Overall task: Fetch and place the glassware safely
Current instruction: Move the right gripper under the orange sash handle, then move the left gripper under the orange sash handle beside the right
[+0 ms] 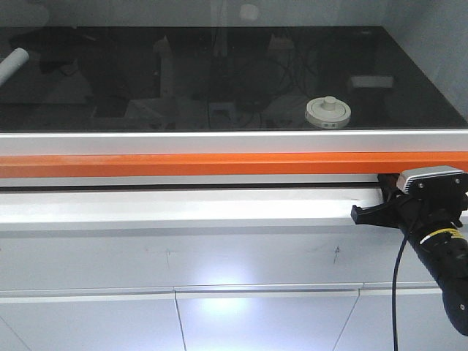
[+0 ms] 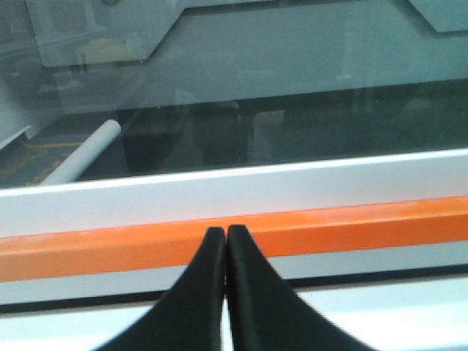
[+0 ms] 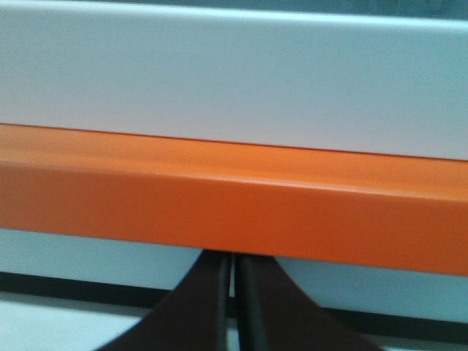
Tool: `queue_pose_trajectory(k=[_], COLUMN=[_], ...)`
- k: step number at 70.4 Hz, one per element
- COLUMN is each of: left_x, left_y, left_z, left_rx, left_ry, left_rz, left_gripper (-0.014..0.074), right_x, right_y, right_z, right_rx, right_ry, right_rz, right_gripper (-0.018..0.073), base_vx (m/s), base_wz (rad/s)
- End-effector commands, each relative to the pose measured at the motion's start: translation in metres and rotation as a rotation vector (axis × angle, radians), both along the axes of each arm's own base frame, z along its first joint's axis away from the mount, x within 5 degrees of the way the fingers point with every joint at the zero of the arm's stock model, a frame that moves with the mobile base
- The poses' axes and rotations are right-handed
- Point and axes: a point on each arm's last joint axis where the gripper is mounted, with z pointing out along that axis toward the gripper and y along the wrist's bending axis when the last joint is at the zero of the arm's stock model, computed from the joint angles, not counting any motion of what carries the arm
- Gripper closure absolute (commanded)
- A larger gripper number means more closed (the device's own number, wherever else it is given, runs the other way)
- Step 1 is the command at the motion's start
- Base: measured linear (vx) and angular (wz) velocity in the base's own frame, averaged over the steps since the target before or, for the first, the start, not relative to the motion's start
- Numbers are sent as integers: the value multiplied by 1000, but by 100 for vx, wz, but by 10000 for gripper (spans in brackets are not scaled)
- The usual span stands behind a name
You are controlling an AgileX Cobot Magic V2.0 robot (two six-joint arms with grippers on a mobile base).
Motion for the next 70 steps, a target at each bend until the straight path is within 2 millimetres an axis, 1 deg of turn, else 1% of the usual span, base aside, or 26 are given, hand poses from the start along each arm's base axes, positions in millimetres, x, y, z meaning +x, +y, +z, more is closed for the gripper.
queue_pose_trajectory(k=[1,10,21,35,44,57,70], left_x=[7,17,35,55,65,76,87], left_y=[0,0,0,-6,-10,-10,-10], left_z=[10,3,-5,-25,-38,-56,-66], left_rx=[-5,0,5,54,53,34,22], left_ry=[-66,-52,-80,-56,-33,-12,-16], left_rz=[-1,-2,-1,-71,-117,-125,-123], left_gripper=[603,603,603,603,603,603,603], right_x=[5,5,5,5,5,5,4], right_y=[1,1,1,1,1,2,2], right_z=[21,22,24,24,24,24,24], right_rx=[14,16,18,18,18,15,14], right_ry=[-167,-184,-201,-201,-201,-201,-201], right_rz=[-2,-1,-1,-1,0,9,14], right_gripper=[560,560,560,560,560,560,560], base_vx=[0,0,0,0,0,0,0], base_wz=[0,0,0,0,0,0,0])
